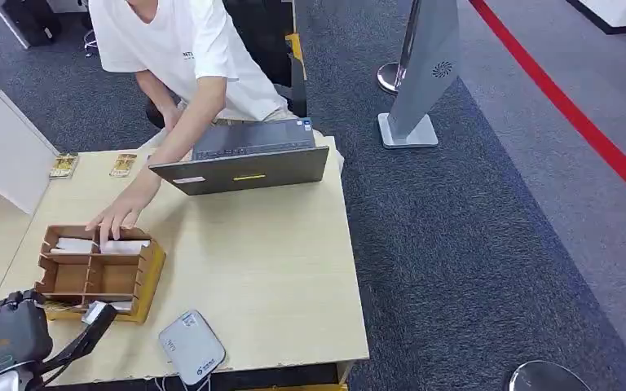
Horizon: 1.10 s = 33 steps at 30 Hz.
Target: Pass the card to the sensor for recognition and then transmit it.
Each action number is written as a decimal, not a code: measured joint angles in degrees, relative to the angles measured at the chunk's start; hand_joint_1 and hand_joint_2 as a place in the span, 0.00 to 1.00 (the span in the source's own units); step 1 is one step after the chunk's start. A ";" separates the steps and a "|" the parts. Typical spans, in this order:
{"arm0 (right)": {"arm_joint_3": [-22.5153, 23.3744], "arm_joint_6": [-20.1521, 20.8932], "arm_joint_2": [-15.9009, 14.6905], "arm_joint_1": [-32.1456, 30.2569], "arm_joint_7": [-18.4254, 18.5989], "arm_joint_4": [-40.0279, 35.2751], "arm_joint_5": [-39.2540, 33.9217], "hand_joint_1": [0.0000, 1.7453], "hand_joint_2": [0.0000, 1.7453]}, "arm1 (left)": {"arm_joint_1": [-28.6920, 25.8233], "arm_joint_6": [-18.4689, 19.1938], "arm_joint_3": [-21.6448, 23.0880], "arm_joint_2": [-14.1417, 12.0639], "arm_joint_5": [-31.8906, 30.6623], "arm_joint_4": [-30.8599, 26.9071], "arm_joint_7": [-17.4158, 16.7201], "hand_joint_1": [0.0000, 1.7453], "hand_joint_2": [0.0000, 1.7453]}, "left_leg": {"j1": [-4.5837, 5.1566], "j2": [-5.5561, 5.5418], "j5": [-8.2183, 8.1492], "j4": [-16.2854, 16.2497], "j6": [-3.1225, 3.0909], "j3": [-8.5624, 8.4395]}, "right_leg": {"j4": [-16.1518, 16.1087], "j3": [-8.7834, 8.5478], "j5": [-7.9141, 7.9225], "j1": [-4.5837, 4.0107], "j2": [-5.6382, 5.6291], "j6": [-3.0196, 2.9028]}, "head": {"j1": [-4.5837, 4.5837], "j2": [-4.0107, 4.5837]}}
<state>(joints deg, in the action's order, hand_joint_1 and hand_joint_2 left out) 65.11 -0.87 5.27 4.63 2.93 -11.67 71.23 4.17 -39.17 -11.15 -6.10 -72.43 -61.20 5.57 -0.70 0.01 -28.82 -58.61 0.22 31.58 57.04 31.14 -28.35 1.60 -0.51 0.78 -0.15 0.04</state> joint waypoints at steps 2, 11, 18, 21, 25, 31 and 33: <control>-0.02 -0.02 0.00 0.00 -0.04 0.00 0.00 0.00 1.00 | 0.00 0.15 0.35 -0.35 0.30 0.22 -0.26 1.00 1.00 | 0.00 0.00 0.00 0.00 0.00 0.00 | 0.00 0.00 0.00 0.00 0.00 0.00 | -0.02 0.00; 0.00 0.02 0.00 -0.01 -0.44 0.00 -0.44 0.00 1.00 | -0.57 3.08 2.38 -1.27 0.76 -1.16 -1.77 1.00 1.00 | 0.00 0.00 0.00 0.00 0.00 0.00 | 0.00 -0.01 0.00 0.00 0.00 0.00 | 0.00 0.02; 0.07 0.02 0.00 -0.04 -0.44 0.00 -1.31 0.00 1.00 | -4.30 11.30 6.23 -2.14 -0.55 -13.47 -5.07 1.00 1.00 | 0.00 0.00 0.00 0.00 0.00 0.01 | 0.00 0.02 0.00 0.00 -0.01 0.00 | 0.00 0.00; 0.11 0.00 0.00 -0.06 -0.44 0.00 -1.57 0.00 1.00 | -5.34 13.11 8.41 -3.04 -0.94 -20.07 -5.90 1.00 1.00 | 0.01 -0.01 0.00 0.00 0.00 0.02 | 0.00 0.01 0.00 0.00 0.02 0.00 | 0.00 0.02; 0.11 0.02 0.00 -0.08 -0.44 0.00 -1.62 0.00 1.00 | -6.03 13.90 9.68 -3.65 -1.01 -24.55 -6.25 1.00 1.00 | 0.00 0.00 0.00 0.00 0.00 0.01 | 0.00 0.02 0.00 0.00 0.01 0.00 | 0.00 0.00; 0.26 0.00 0.00 -0.07 -0.57 0.00 -1.84 0.00 1.00 | -6.14 14.47 11.85 -5.40 -0.02 -30.17 -5.84 1.00 1.00 | -0.01 0.00 0.01 0.00 0.00 0.00 | 0.00 0.02 0.00 -0.02 0.01 0.00 | 0.02 0.02; 0.46 0.00 0.00 -0.07 -0.66 0.00 -1.90 0.00 1.00 | -5.42 16.19 12.85 -6.47 0.65 -32.80 -5.88 1.00 1.00 | -0.01 0.00 0.01 0.00 0.00 0.00 | 0.00 0.02 0.00 -0.02 0.01 0.00 | 0.02 0.02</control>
<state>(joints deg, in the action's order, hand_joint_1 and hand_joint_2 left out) 65.57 -0.87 5.27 4.56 2.27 -11.67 69.33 -1.25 -22.98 1.70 -12.56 -71.78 -94.00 -0.31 -0.71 0.00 -28.81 -58.62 0.22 31.58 57.04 31.16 -28.35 1.59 -0.51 0.78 -0.13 0.06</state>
